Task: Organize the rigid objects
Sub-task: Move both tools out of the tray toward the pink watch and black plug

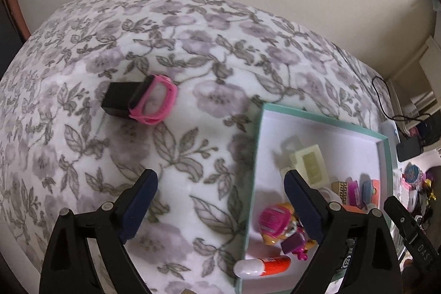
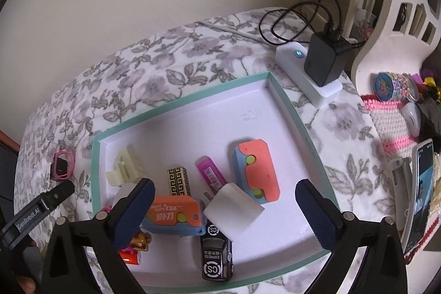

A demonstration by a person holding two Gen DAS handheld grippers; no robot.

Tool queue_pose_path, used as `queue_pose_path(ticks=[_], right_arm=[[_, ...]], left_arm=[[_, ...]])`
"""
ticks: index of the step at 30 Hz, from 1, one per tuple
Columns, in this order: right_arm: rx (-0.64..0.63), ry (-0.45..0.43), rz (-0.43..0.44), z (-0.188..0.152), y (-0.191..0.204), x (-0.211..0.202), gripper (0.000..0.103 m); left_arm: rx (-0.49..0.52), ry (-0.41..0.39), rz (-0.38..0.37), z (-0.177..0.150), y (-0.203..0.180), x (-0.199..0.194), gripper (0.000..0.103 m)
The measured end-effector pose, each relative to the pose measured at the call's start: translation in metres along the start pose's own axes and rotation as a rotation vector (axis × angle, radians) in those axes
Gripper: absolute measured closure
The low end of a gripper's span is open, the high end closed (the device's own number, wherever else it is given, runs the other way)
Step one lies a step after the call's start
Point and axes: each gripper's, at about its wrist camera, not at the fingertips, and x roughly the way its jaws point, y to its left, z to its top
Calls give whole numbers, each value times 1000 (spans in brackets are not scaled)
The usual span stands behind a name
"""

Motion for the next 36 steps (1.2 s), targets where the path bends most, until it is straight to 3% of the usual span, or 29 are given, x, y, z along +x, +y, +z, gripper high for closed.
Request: queue_pose_path(ticks=[12,17,23,36], right_arm=[[-68,-102,35,0,30,-5,0],[-97,-122,89,2,48,-10,0],[-196,-151,144,1,96,-16,0],[-309,-98,233,-4,189,9,0]], left_arm=[[-107,-160,64,22,56,-21,9],[-169,-170,77,30,85,-27,9],[-202,-182,108,40,112,-32,9],[-229,-144,133,58,157,-20,9]])
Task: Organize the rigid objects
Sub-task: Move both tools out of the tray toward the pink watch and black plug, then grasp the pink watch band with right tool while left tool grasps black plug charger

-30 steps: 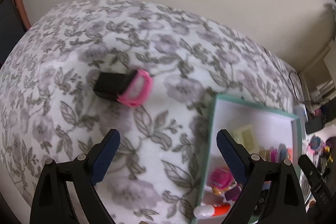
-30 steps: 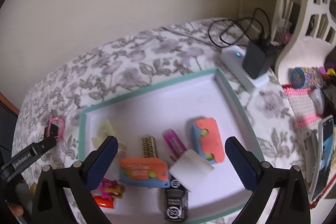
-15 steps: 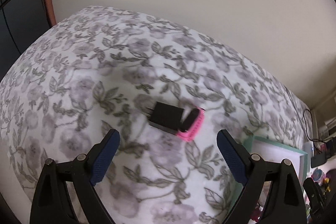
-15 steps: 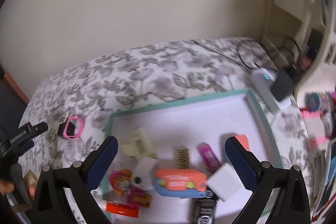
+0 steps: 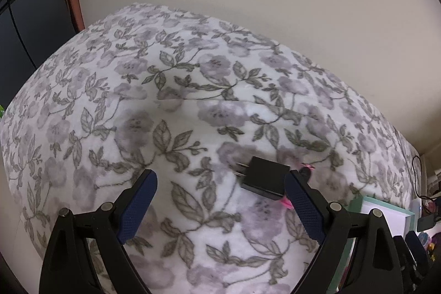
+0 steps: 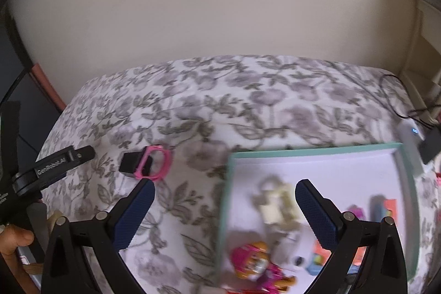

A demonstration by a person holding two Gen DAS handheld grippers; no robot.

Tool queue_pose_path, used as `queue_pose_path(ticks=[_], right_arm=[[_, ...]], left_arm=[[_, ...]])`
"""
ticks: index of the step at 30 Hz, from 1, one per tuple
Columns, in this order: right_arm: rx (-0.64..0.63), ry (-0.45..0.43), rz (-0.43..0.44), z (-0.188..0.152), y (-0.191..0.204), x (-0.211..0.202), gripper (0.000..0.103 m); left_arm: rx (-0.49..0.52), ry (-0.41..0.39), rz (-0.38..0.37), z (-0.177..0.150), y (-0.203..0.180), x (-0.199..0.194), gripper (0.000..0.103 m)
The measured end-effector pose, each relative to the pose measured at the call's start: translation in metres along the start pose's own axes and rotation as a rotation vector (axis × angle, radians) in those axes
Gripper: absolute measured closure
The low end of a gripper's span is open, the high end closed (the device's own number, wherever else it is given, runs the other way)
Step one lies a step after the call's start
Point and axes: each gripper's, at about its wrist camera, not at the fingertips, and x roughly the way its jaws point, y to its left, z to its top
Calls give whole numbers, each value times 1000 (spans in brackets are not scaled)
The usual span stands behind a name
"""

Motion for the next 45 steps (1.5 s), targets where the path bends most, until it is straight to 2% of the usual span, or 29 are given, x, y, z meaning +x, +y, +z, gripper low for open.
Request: queue_pose_path(ticks=[11,23,30,32,34,36,38,42,45], right_arm=[[-19,59,93,8,47,55,0],[7,154,121,6,56,107,0],[24,165,165,7,61,125,5],[13,153,151,8,65,126,6],[18,150,179,9,67,128,13],[26,153,185,9,69,131,15],[23,148,188,7,71,131,24],[44,138,251,8,72,129,48],[50,122,264,9,71,126,57]], left_arm=[[-47,90,12,8,17,39,9],[-51,148,29,15,11,76,9],[-68,166,32,16,15,86,9],[-78,169,39,16,17,87,9],[-94,171,41,17,21,89,9],[-111,173,40,17,24,88,9],[-125,176,28,17,26,88,9],[-136,179,0,18,26,87,9],[-138,182,-17,17,24,85,9]])
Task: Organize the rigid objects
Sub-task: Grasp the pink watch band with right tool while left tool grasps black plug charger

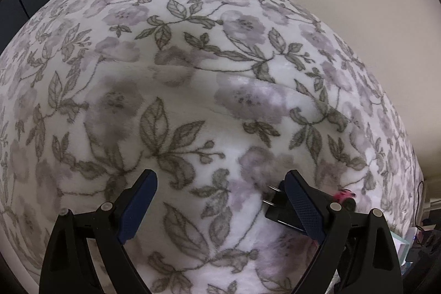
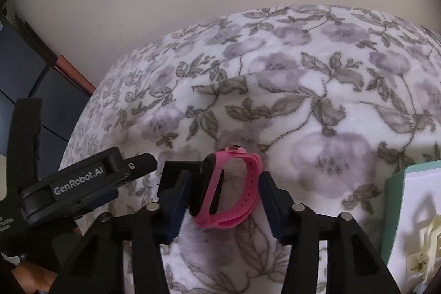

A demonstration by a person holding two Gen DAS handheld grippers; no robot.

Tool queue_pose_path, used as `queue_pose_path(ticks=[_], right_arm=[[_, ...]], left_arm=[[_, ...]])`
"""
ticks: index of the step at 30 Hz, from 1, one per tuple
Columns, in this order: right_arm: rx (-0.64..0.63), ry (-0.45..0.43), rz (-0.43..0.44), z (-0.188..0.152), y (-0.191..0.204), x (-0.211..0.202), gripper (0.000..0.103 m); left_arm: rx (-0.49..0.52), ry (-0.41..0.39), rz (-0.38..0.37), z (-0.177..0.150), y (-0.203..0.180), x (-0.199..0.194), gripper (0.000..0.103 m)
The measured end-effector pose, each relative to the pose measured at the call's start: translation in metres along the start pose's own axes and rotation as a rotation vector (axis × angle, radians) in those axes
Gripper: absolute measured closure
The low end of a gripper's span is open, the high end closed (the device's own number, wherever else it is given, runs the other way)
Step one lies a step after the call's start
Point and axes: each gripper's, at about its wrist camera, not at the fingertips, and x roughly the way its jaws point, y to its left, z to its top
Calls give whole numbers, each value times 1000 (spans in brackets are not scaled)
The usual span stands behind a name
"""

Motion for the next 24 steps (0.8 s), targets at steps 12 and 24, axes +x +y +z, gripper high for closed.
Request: queue_pose_path(ticks=[12,24], right_arm=[[48,-17,42,4,-11,-15,80],[122,-37,57,9,-32,-32,87]], left_arm=[[42,13,-28,-3,-19,-2,9],[113,35,-77,-7,-44,-1,9]])
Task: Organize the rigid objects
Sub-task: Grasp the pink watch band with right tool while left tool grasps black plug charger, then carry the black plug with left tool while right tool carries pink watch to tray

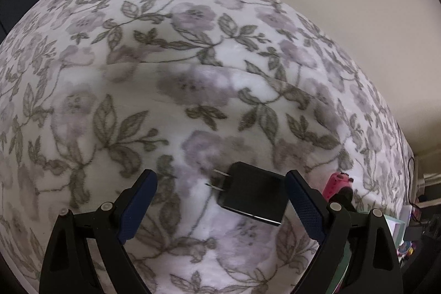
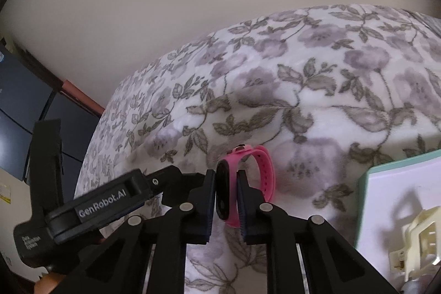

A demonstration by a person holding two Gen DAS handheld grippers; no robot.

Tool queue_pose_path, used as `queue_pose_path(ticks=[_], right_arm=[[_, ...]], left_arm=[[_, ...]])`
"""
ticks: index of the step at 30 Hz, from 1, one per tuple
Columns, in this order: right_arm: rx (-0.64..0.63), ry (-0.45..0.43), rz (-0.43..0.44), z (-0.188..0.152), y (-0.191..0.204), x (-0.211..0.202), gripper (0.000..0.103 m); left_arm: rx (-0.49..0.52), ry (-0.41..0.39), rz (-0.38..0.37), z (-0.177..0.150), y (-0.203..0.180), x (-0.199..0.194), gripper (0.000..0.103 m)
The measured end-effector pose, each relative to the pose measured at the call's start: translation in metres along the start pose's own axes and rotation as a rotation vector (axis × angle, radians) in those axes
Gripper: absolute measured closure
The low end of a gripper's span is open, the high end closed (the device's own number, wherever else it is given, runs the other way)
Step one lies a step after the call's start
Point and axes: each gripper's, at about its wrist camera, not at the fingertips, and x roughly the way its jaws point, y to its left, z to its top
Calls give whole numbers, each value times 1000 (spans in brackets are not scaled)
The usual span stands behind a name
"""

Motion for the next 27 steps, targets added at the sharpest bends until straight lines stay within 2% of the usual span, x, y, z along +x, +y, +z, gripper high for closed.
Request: queue_pose_path(ticks=[9,11,14,15,17,18,27], right_arm=[[26,-25,-14,7,-14,-18,87],[30,-25,-17,7,-16,-20,87],[34,-25,-16,7,-19,-23,87],[34,-24,-17,8,-19,-24,87],[33,-24,-19,8,-19,-26,87],[32,-24,-20,7,-19,-28,87],[25,-47,-24,5,-14,-59,87]], left_arm=[[79,38,-3,-11,-20,11,9],[87,48,-9,-13,-22,13,14],[113,40,28,-14,-25,13,35],[119,36,32,-14,-26,12,35],[107,38,-8,-13,-23,10,35],[99,38,-19,-13,-23,9,45],[108,5,-48,-25,-34,-17,45]])
